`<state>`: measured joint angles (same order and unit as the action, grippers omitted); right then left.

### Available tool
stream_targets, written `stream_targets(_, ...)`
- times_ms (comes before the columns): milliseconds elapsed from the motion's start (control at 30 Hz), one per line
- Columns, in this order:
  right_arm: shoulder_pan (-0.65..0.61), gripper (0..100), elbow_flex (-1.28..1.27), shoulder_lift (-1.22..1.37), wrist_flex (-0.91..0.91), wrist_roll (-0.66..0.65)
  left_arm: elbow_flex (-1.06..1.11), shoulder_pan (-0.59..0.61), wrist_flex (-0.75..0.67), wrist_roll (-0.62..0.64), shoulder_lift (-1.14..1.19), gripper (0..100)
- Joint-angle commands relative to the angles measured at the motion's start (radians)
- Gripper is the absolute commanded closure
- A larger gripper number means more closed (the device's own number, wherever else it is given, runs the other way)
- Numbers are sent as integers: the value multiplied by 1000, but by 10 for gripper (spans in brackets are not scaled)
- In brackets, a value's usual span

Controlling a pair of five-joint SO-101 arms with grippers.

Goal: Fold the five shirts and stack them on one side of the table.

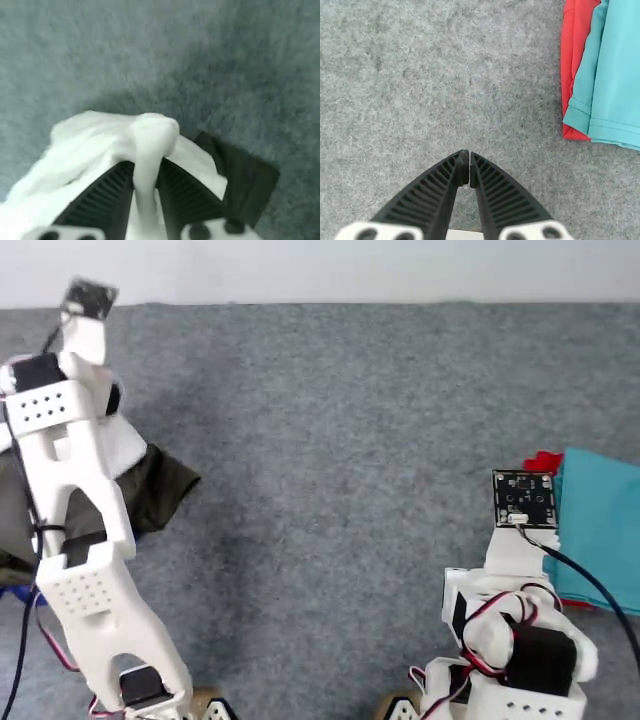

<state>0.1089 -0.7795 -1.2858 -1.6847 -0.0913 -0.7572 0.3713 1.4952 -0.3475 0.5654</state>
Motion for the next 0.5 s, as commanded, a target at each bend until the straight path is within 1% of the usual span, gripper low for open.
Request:
stream_targets(0,-2,990,2,-8,18,-8,-117,-44,18,81,-155,987)
stream_targets(133,-2,990,2,-8,18,-8,-242,-103,12,227,-241,987)
stream_targets(200,-2,990,2,-8,18,-8,-305,-153,14,272,-275,987)
stream_targets(333,-2,990,2,-8,18,-8,-406,-282,18,302,-330,987)
stream_targets(467,-2,990,2,-8,18,-8,-426,-445,48,298,-354,987)
